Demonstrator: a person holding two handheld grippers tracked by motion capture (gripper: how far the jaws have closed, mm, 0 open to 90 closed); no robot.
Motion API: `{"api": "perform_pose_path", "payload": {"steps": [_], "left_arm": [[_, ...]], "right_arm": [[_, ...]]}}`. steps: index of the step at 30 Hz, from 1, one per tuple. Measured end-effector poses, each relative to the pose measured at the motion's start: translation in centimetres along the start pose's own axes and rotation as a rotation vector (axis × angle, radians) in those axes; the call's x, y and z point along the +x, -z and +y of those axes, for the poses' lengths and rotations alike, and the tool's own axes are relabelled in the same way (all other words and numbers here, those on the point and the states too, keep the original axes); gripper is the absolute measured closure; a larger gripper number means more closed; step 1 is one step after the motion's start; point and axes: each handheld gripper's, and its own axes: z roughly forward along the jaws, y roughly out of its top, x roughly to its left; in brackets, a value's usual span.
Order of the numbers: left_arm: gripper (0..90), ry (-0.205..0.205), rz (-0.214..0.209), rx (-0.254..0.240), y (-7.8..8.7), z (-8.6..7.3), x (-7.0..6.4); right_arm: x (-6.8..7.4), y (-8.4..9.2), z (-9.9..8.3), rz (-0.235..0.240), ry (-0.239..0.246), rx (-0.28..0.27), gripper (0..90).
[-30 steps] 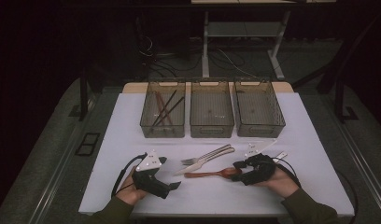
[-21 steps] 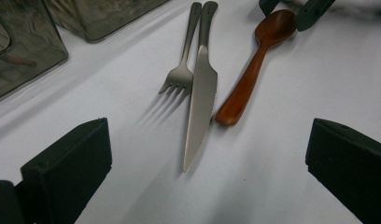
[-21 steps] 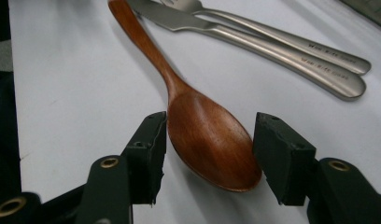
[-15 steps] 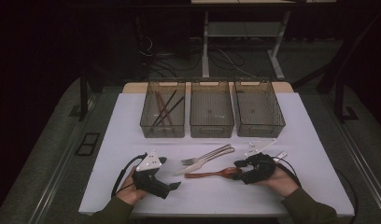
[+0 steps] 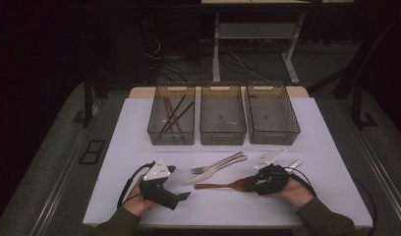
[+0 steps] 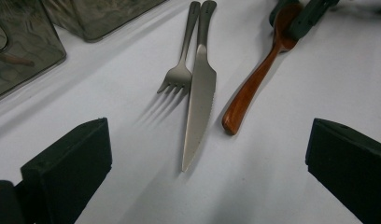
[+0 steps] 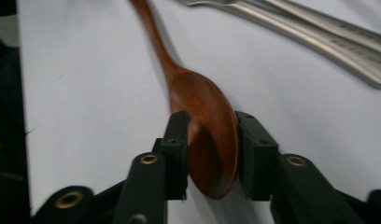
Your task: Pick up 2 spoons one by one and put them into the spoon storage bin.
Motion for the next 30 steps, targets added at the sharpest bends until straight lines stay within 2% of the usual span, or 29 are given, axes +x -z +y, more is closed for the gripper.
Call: {"api": "perform_pose_path", "payload": {"steps": [3,16,21,30], "left_arm": [[0.0,0.0,0.001,0.001,0.0,0.0,0.0],[0.0,0.02,0.014,0.005,0.2,-0.4,0.8],[0.0,0.026,0.011,0.004,0.3,-0.4,0.9],[0.0,0.021,0.007,0.006,0.2,-0.4,0.8]], "right_arm": [[0.3,-0.1,0.1,0.029,0.015,0.014,78.6],[0.3,0.1,0.2,0.032,0.014,0.017,79.9],[0.1,0.5,0.3,0.022,0.009,-0.002,80.1],[-0.4,1.8,0.6,0.003,-0.005,-0.068,80.3]]}}
